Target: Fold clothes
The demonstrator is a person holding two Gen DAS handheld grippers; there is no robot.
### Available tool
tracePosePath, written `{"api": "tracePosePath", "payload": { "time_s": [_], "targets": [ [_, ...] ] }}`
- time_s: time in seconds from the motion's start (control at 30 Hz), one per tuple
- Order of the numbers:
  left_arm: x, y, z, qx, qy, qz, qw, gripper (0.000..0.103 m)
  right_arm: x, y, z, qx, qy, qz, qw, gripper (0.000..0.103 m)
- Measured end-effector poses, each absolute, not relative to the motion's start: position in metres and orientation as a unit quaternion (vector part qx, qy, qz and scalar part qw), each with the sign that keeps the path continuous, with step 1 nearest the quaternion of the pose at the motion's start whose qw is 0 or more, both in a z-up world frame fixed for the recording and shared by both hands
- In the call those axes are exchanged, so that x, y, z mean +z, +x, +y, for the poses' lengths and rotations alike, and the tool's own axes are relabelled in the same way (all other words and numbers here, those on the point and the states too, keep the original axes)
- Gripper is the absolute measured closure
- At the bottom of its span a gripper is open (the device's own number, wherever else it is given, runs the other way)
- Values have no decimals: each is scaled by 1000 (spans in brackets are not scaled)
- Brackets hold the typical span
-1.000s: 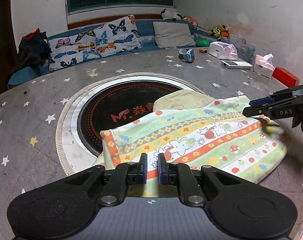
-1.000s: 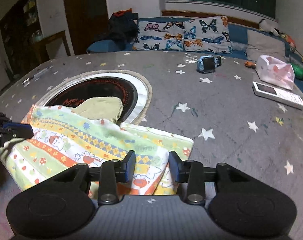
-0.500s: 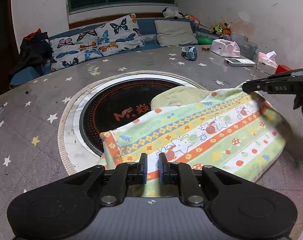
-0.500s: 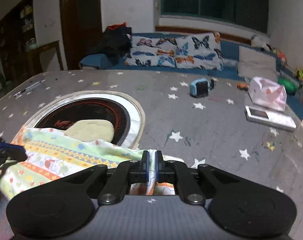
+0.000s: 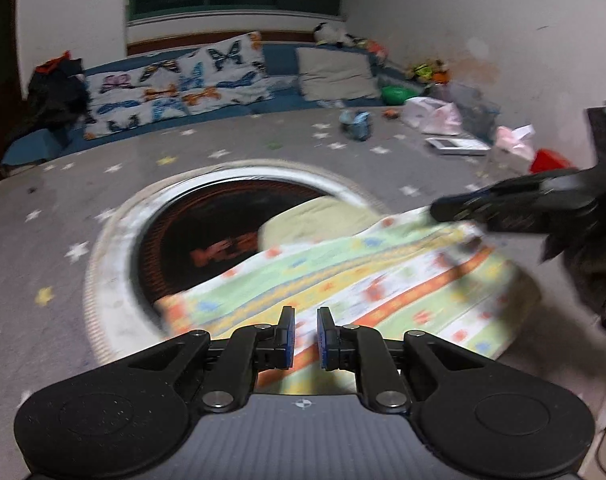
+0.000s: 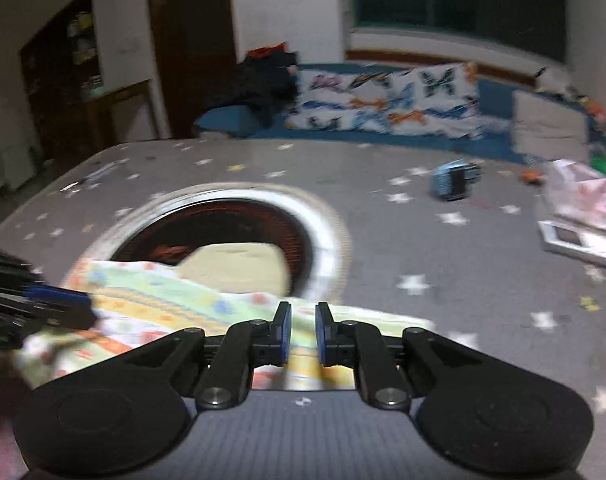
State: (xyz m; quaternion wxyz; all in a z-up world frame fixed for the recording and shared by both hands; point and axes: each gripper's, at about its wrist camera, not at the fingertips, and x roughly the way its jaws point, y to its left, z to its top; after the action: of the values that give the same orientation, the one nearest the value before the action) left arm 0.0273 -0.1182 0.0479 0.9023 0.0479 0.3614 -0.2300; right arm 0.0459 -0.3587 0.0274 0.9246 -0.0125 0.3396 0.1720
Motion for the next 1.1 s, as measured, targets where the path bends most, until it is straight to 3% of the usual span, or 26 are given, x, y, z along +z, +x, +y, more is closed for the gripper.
{"api": "tracePosePath", "payload": {
  "time_s": [0.27, 0.7, 0.83, 1.1],
  "targets": [
    [31, 56, -138, -222, 41, 375, 899, 89, 1, 77, -332, 178, -9, 373, 911, 91],
    [27, 61, -73, -138, 12, 371, 918, 89, 10, 61, -330, 182, -23, 364, 913, 89],
    [38, 58, -85, -160, 4, 362, 919, 89, 16, 55, -321, 200, -25, 355, 913, 81],
    [32, 88, -124, -185, 7, 375, 908, 89, 14, 59, -299, 224, -32, 356, 907, 81]
  ]
}}
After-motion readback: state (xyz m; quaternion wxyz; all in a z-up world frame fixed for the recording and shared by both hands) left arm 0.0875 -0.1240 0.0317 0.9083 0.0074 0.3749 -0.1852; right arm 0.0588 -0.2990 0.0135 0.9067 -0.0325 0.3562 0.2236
